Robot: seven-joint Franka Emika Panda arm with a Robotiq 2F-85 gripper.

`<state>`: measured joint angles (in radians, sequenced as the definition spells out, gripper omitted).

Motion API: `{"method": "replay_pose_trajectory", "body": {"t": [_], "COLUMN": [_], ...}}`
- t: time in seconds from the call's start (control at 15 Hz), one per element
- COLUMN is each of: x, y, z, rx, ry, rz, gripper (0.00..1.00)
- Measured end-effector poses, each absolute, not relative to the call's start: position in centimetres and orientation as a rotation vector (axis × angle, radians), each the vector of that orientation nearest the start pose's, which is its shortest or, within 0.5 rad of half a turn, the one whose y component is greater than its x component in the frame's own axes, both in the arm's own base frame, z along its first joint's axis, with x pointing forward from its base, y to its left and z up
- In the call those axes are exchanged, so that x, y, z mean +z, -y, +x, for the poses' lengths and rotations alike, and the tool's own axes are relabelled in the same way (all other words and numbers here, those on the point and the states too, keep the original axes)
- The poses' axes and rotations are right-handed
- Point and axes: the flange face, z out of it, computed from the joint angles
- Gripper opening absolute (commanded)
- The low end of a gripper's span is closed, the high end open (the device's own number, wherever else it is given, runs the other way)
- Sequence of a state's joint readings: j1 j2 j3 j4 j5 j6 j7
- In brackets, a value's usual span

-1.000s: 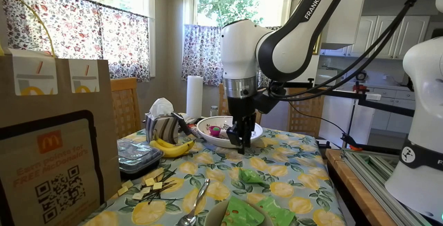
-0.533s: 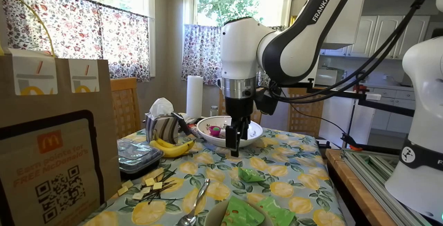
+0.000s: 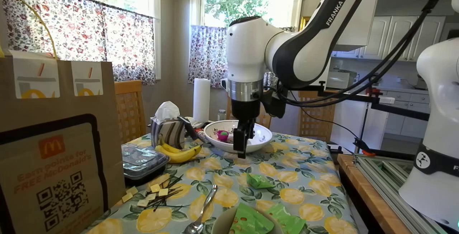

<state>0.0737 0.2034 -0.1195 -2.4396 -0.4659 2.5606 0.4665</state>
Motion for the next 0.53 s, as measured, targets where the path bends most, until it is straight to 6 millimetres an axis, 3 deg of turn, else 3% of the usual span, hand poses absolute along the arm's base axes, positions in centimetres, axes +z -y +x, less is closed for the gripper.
{"method": "replay_pose_trajectory", "body": {"t": [0.27,0.53], "x": [21.2,19.4], "y": [3.1,2.9], "z": [49.6,51.2], "rx": [-0.026,-0.077], "ry": [-0.346,-0.308], "rz": [-3.346,-3.334], "gripper": [1.00,1.00]}}
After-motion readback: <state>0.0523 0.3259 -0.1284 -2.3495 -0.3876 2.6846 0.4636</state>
